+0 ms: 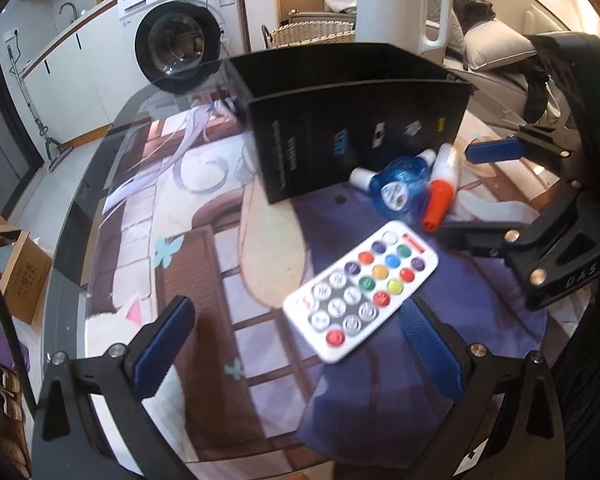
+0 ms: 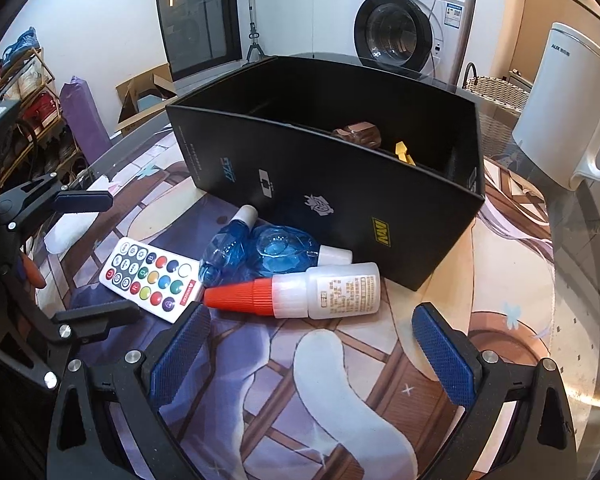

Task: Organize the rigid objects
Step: 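Grasp the white remote with left tool while right tool grasps the red-capped glue tube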

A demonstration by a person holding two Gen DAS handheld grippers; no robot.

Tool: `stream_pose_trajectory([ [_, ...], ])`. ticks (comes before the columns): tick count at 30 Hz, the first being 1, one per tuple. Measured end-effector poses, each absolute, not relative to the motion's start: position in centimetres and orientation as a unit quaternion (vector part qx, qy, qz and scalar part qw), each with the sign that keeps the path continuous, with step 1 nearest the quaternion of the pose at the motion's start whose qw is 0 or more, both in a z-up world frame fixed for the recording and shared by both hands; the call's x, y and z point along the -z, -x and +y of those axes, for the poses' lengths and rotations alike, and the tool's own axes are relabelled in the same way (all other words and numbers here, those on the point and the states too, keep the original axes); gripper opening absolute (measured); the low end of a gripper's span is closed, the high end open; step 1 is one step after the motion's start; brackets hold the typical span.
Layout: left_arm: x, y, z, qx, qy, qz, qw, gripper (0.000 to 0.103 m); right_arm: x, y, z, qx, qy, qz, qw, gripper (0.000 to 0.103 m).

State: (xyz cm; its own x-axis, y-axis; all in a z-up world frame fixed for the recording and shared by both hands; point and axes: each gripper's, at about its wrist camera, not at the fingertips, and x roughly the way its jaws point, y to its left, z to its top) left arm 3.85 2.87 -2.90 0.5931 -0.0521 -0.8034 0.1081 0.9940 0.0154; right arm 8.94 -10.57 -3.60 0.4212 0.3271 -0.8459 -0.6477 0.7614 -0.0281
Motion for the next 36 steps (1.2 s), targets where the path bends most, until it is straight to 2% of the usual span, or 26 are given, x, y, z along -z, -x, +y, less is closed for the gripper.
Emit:
stream_pose_trajectory([
  [11, 3.0, -4.5, 5.5, 0.000, 0.006, 0.451, 0.892, 0.103, 3.7, -9.4, -10.3, -0.297, 0.172, 0.454, 0.822, 0.102],
  [18, 2.8, -4.4, 3.8, 0.056, 0.010, 0.450, 0.891, 0.103, 3.8, -9.3, -10.1, -0.303, 0.178, 0.448, 0.822, 0.102],
  [21, 2.9, -4.5, 3.0, 0.067, 0.003, 0.452, 0.890, 0.103, 3.7, -9.0, -10.0, -0.308, 0.178, 0.441, 0.824, 0.097],
  [22, 3.0, -4.6, 2.9, 0.068, 0.002, 0.454, 0.889, 0.103, 3.6, -9.0, -10.0, -0.309, 0.179, 0.438, 0.825, 0.087],
  [36, 2.8, -5.4, 1.8, 0.075, 0.012, 0.458, 0.886, 0.103, 3.0, -8.3, -11.5, -0.305, 0.172, 0.425, 0.834, 0.087],
])
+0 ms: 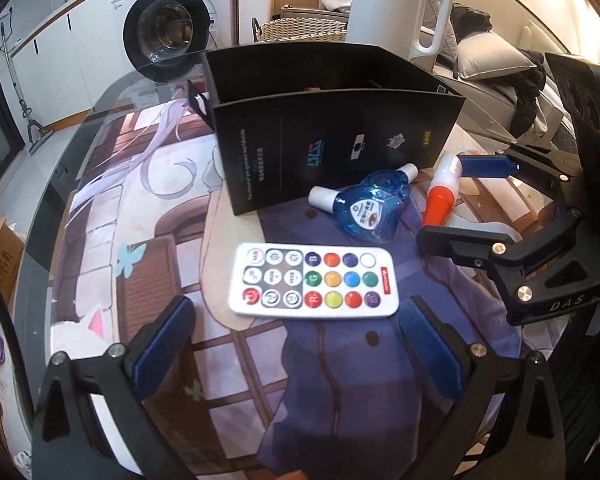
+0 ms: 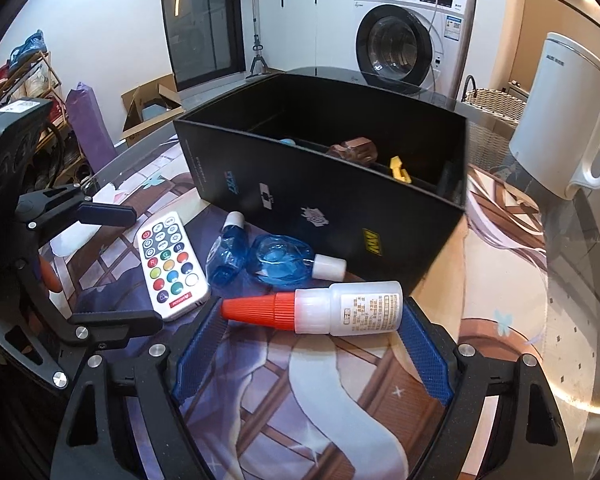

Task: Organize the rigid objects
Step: 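Grasp the white remote with left tool while right tool grasps the red-capped glue tube, then lower the remote into the box with left tool while right tool drops the glue tube in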

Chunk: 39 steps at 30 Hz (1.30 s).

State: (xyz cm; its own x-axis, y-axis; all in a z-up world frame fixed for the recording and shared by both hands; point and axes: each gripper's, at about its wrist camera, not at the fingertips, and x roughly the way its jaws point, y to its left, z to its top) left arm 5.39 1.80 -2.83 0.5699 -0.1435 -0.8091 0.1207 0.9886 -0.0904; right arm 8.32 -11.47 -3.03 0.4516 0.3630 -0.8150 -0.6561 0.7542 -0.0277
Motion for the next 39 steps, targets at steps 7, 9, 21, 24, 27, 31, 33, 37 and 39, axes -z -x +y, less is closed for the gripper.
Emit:
stream_pose_trajectory([
  [7, 3.0, -5.9, 0.9, 0.057, 0.002, 0.461, 0.886, 0.103, 2.4, -8.2, -12.1, -0.303, 0.164, 0.419, 0.840, 0.087],
  [9, 3.1, -6.0, 0.6, 0.050, -0.005, 0.462, 0.886, 0.103, 2.3, -8.3, -12.2, -0.303, 0.163, 0.417, 0.841, 0.087],
  [21, 2.6, -5.7, 0.7, 0.059, 0.001, 0.447, 0.892, 0.086, 1.7, -8.4, -12.6, -0.301, 0.159, 0.410, 0.846, 0.087],
  [24, 2.6, -5.5, 0.6, 0.066, -0.001, 0.446, 0.893, 0.086, 1.6, -8.4, -12.7, -0.301, 0.157, 0.408, 0.847, 0.087],
  [27, 2.4, -5.4, 0.5, 0.065, -0.004, 0.440, 0.896, 0.086, 1.4, -8.5, -12.8, -0.301, 0.156, 0.406, 0.849, 0.087],
  [31, 1.8, -5.0, 0.6, 0.067, -0.004, 0.427, 0.902, 0.086, 1.2, -8.4, -13.0, -0.302, 0.154, 0.403, 0.850, 0.087],
  [33, 1.4, -4.7, 0.7, 0.070, -0.003, 0.420, 0.905, 0.086, 1.0, -8.4, -13.2, -0.301, 0.153, 0.401, 0.851, 0.087],
  [37, 0.7, -4.3, 0.8, 0.077, -0.001, 0.411, 0.908, 0.086, 0.5, -8.2, -13.6, -0.302, 0.148, 0.394, 0.855, 0.087],
  [39, 0.2, -4.1, 0.7, 0.079, 0.001, 0.404, 0.911, 0.086, 0.2, -8.1, -13.9, -0.300, 0.145, 0.389, 0.859, 0.087],
])
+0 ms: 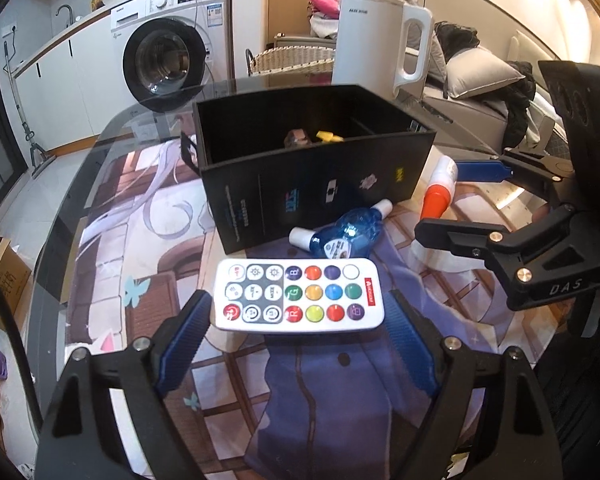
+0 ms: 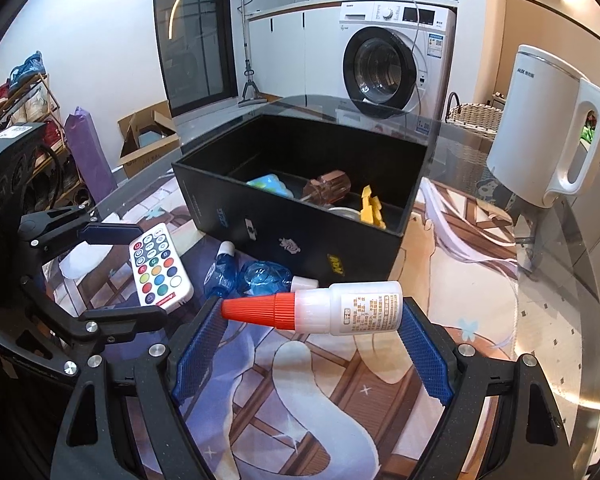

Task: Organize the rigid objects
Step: 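Lower the remote into the box with left tool while right tool drops the glue tube in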

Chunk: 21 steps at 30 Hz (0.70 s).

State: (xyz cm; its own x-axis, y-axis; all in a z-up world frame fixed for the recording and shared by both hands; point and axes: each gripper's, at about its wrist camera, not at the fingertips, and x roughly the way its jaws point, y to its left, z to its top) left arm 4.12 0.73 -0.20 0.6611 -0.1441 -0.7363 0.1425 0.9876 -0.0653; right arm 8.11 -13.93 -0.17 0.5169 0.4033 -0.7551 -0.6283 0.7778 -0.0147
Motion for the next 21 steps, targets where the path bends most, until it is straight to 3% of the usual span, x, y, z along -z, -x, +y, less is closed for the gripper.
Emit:
stream_pose_trajectory([
  [21, -4.0, -3.9, 1.7, 0.050, 0.024, 0.309, 0.950, 0.086, -3.4, -7.7, -15.1, -0.302, 0.108, 0.327, 0.889, 0.087],
])
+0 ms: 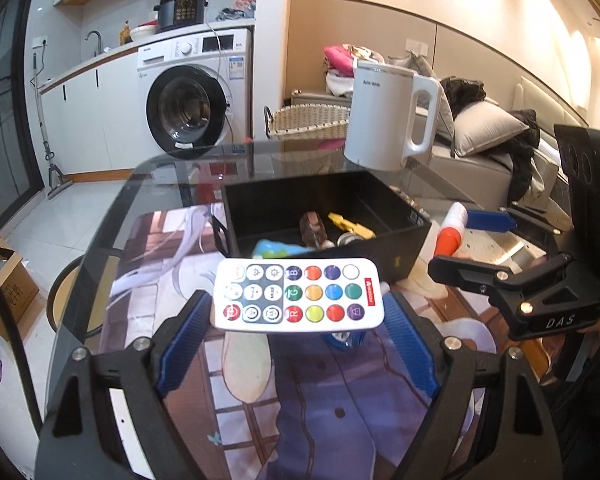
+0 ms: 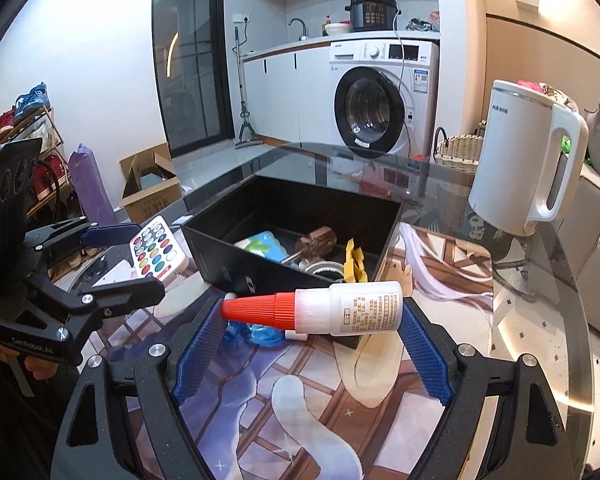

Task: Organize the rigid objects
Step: 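Lower the remote into the box with left tool while right tool drops the glue tube in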

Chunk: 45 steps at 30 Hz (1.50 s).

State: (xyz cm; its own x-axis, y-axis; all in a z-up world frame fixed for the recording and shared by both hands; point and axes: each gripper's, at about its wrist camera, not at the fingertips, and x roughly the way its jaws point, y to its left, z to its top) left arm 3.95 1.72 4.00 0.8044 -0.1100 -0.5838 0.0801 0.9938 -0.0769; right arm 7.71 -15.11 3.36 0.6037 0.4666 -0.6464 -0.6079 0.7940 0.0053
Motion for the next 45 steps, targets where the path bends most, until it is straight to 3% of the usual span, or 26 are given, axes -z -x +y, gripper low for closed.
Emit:
stream_pose_trajectory([
  [29, -6.5, -9.0, 2.1, 0.040, 0.023, 0.264, 0.963, 0.086, -5.1, -10.5, -15.5, -0.267, 0.078, 0.305, 0.911, 0.087],
  [45, -5.0, -12.2, 2.7, 0.050, 0.008, 0.272, 0.961, 0.086, -4.0, -12.8, -13.2, -0.254, 0.114, 0.319, 0.906, 0.087],
])
